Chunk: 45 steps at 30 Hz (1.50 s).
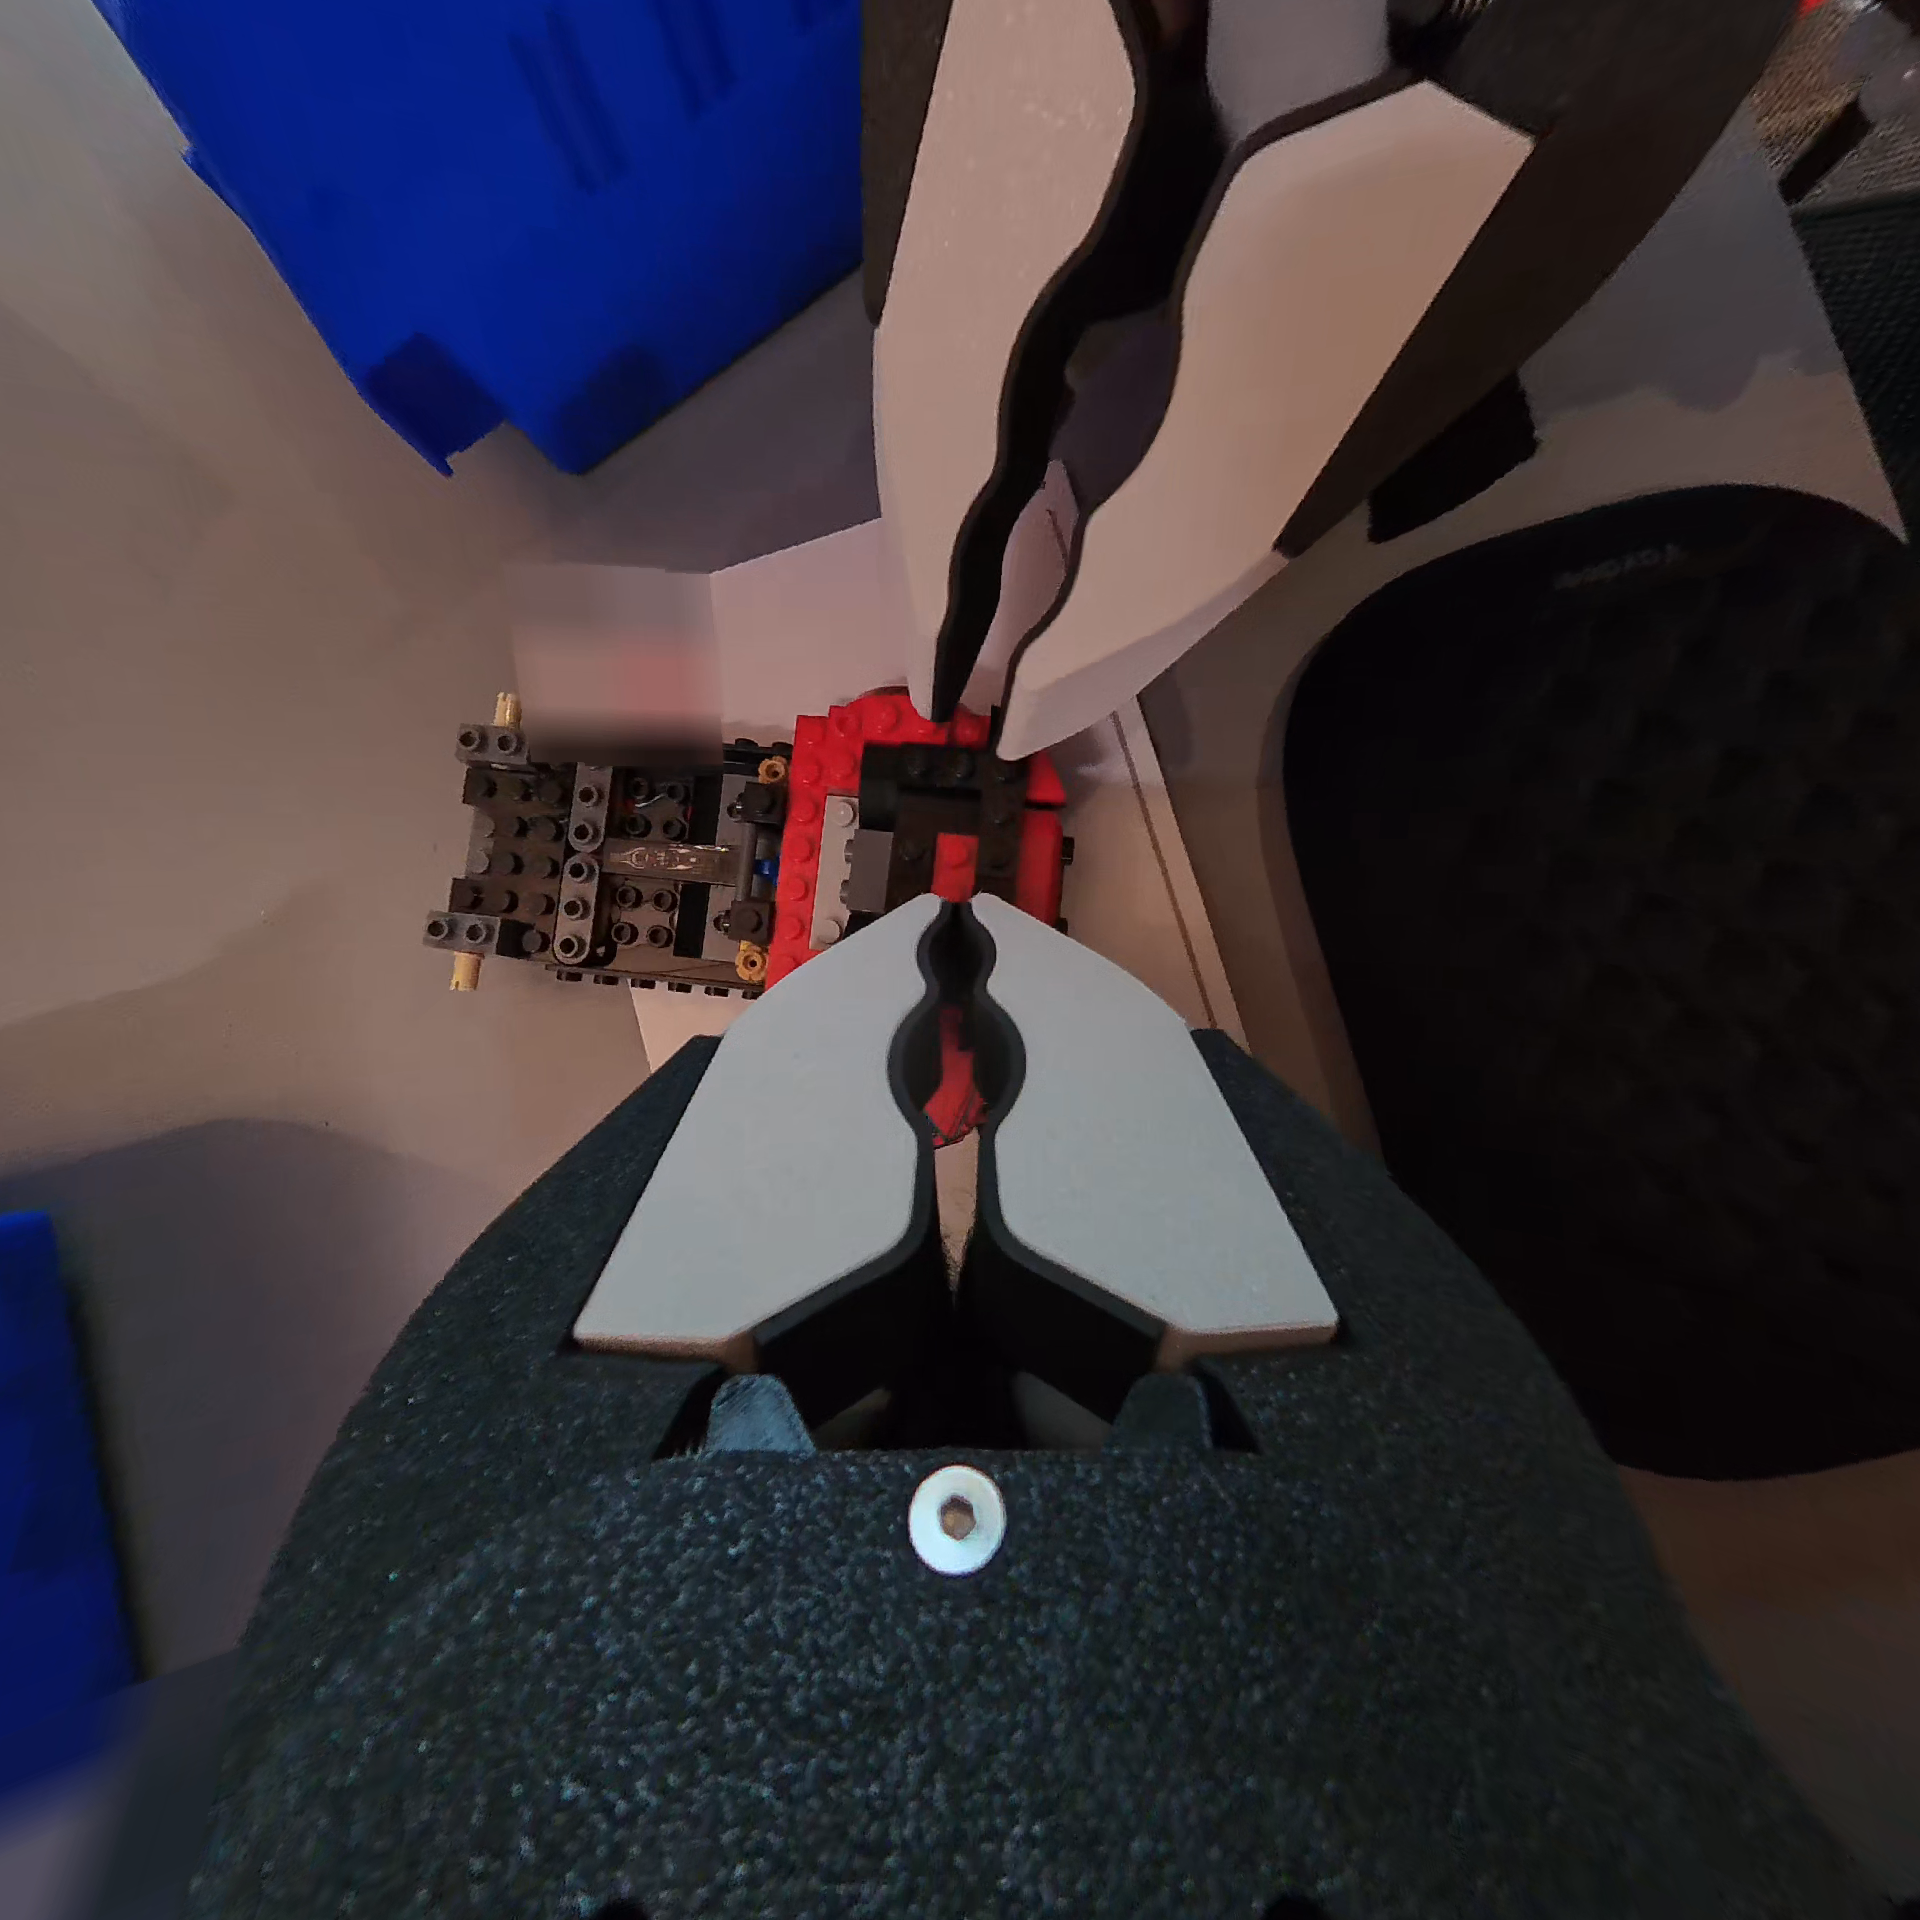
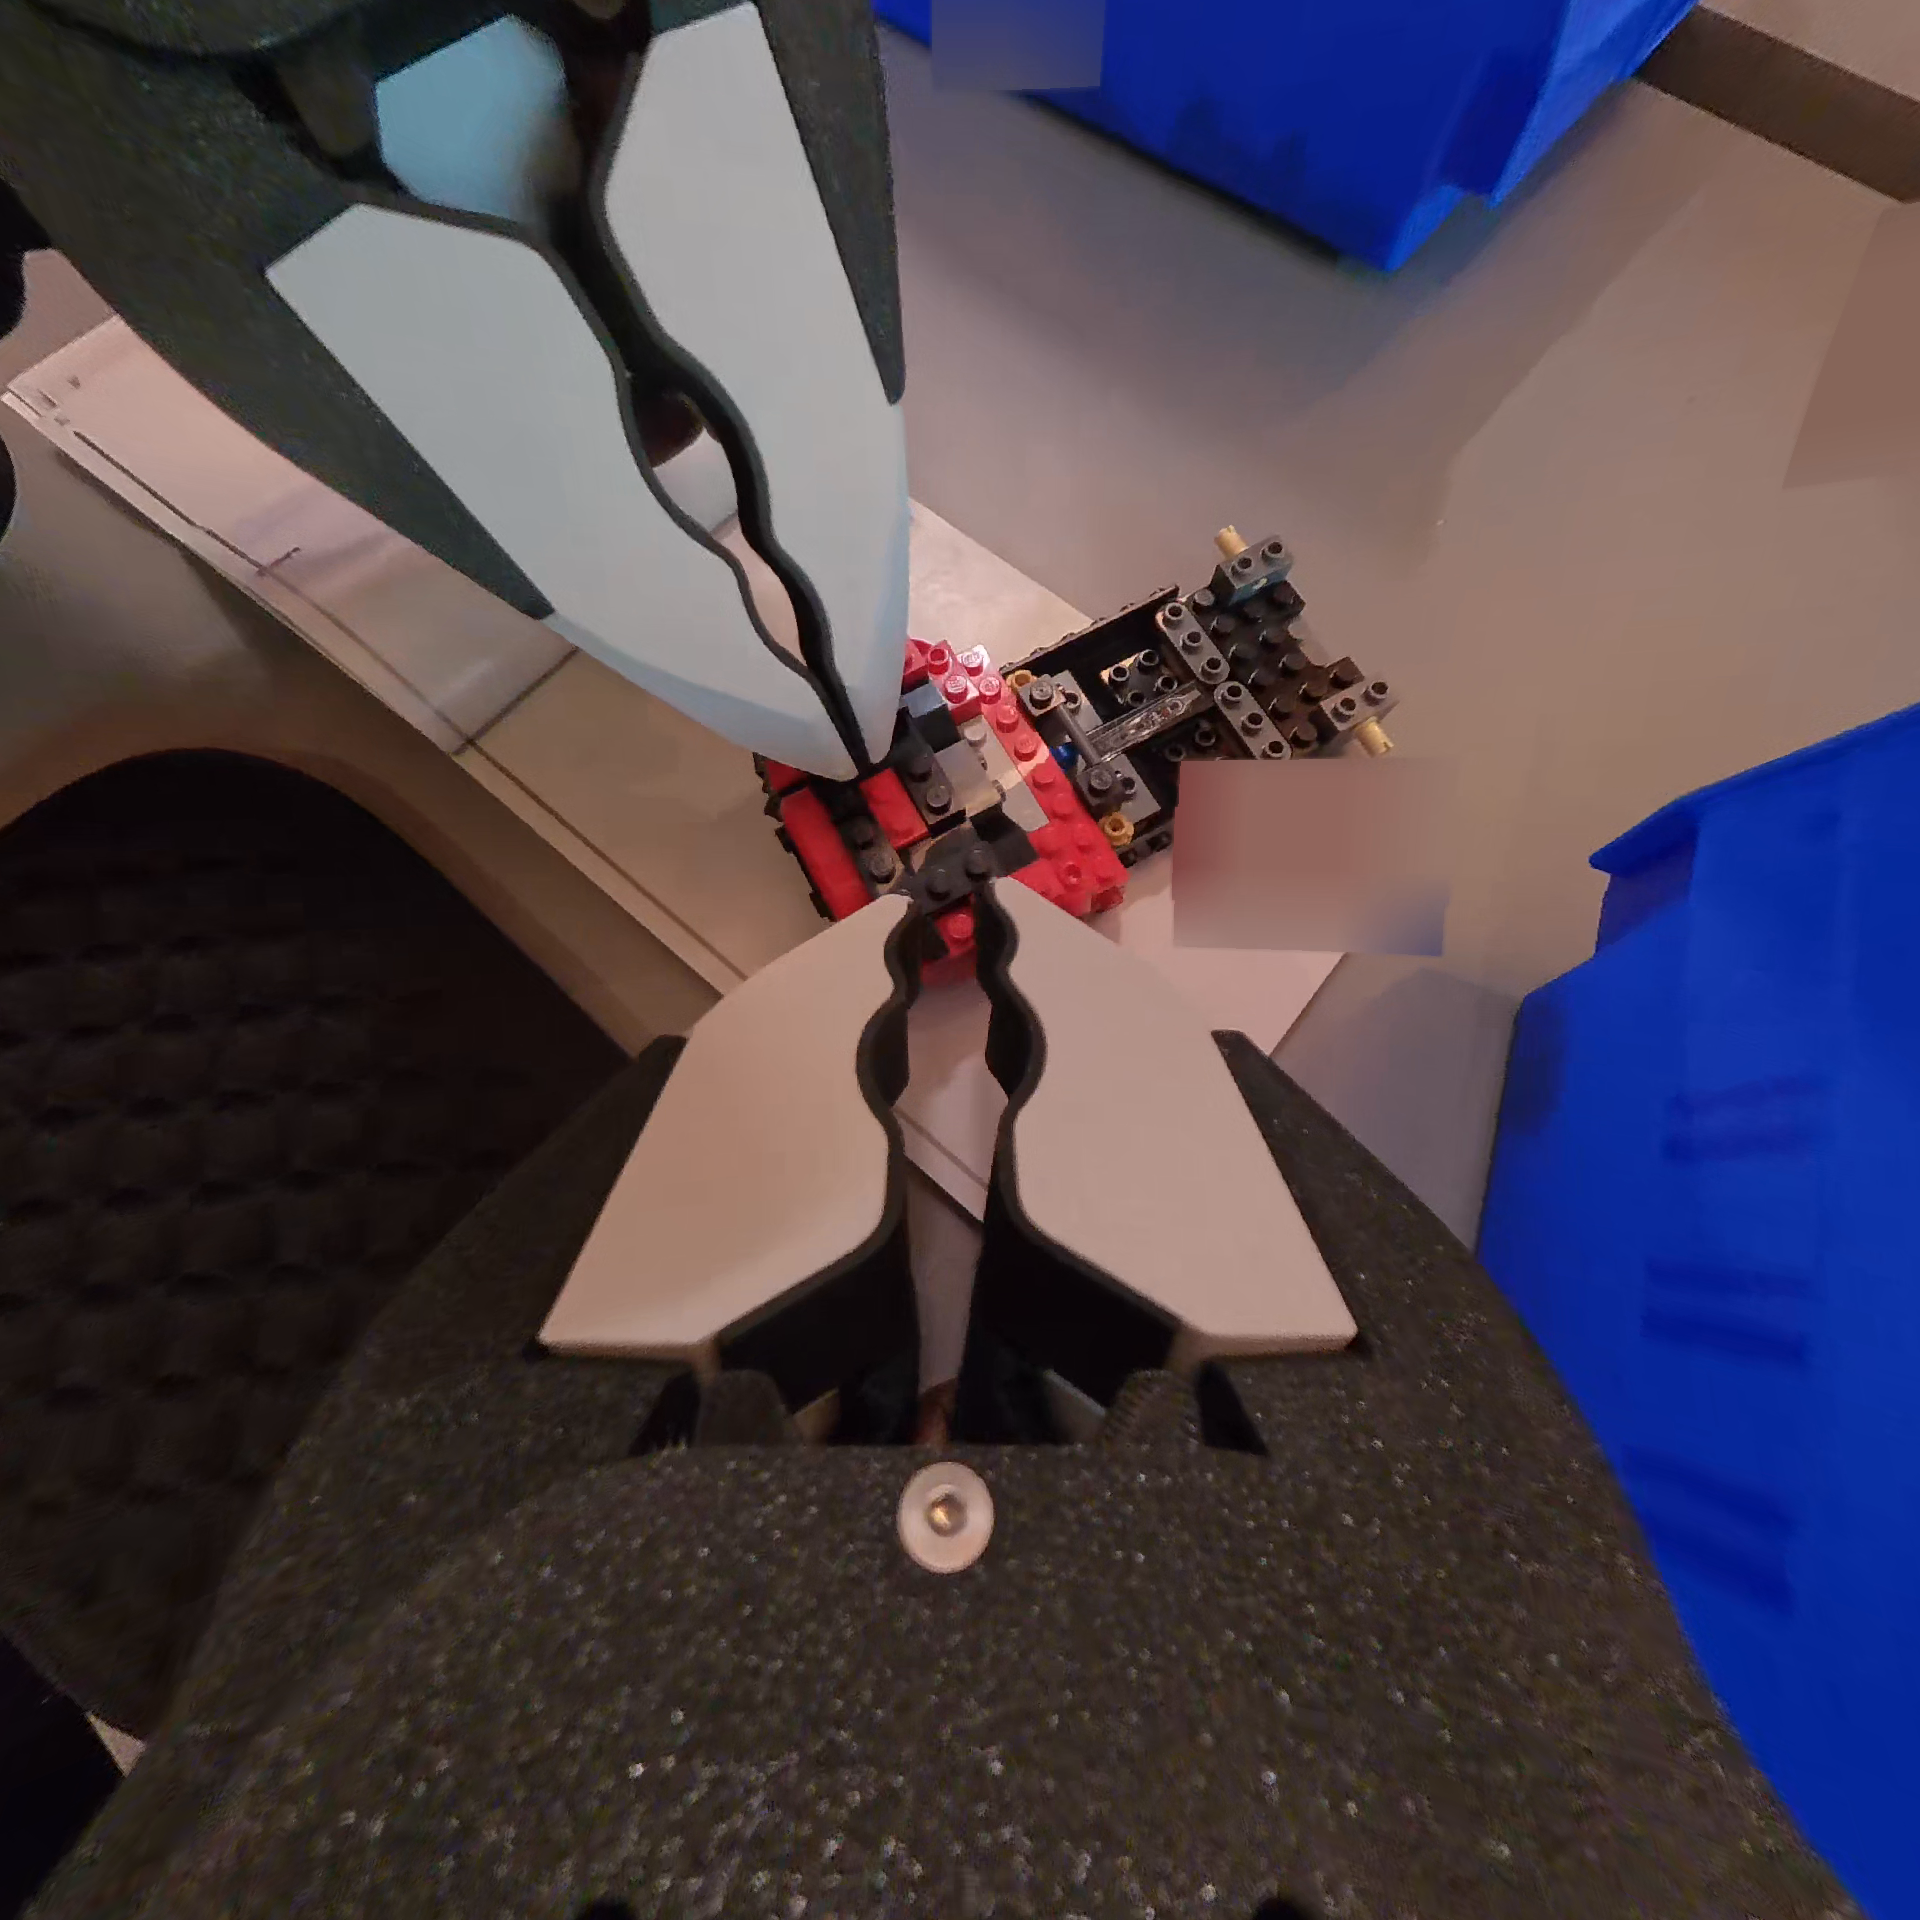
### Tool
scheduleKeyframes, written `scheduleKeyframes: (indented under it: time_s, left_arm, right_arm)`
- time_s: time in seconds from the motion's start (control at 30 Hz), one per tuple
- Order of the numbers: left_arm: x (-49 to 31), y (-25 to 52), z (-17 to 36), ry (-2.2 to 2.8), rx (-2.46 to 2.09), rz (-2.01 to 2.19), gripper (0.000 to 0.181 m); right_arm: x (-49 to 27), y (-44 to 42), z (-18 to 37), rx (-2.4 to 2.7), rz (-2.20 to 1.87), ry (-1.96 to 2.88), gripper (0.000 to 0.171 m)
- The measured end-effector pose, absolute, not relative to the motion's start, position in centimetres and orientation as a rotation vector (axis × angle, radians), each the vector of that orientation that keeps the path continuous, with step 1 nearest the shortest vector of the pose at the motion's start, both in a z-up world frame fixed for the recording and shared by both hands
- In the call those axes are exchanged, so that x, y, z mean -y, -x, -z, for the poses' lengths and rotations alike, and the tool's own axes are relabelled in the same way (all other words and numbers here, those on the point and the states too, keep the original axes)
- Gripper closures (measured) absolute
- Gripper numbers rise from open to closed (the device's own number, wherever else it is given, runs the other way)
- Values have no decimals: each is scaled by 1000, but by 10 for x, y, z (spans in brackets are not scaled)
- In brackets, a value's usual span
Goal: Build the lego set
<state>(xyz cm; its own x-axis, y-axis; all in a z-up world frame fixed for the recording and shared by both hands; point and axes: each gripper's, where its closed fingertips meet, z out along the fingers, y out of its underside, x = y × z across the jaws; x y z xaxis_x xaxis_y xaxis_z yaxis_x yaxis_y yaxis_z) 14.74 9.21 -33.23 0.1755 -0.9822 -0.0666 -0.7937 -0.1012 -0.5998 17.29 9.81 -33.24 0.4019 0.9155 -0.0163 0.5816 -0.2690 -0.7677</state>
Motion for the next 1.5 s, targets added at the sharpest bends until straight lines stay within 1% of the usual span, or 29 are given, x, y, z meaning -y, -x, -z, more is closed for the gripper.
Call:
scheduleKeyframes:
  time_s: [0.13,0.23,0.57,0.7,0.77,0.87,0.97,1.1,1.3,1.37,1.4,1.43,1.47,1.5]
  left_arm:
    - [-92,-148,332,1913,-1674,455,181]
    - [-93,-148,332,1897,-1690,433,181]
    - [-93,-147,333,1944,-1817,303,181]
    - [-101,-142,339,1966,-1869,158,181]
    - [-98,-143,339,1940,-1894,189,181]
    - [-99,-143,337,1915,-1908,204,181]
    - [-106,-157,317,1830,-1818,268,181]
    - [-112,-154,286,1752,-1702,290,181]
    - [-90,-135,257,1743,-1371,560,181]
    - [-83,-130,261,1797,-1248,698,181]
    - [-78,-128,267,1830,-1227,762,181]
    - [-76,-126,277,1863,-1220,802,181]
    - [-76,-124,287,1894,-1214,812,158]
    - [-77,-121,299,1929,-1214,808,140]
  right_arm:
    - [-100,-172,332,1289,-597,1956,163]
    - [-100,-169,332,1302,-610,1954,168]
    - [-98,-168,333,1319,-623,1940,171]
    - [-97,-167,332,1306,-644,1935,171]
    - [-102,-174,333,1276,-601,1972,169]
    - [-104,-173,335,1251,-655,1959,168]
    - [-105,-175,331,1228,-677,1953,164]
    - [-105,-180,314,1202,-668,1902,160]
    - [-89,-182,304,1203,-715,1827,152]
    - [-86,-181,311,1210,-735,1837,138]
    - [-85,-182,318,1231,-725,1863,128]
    - [-86,-183,326,1253,-704,1896,122]
    - [-86,-183,332,1273,-689,1915,118]
    - [-88,-182,336,1282,-682,1919,115]
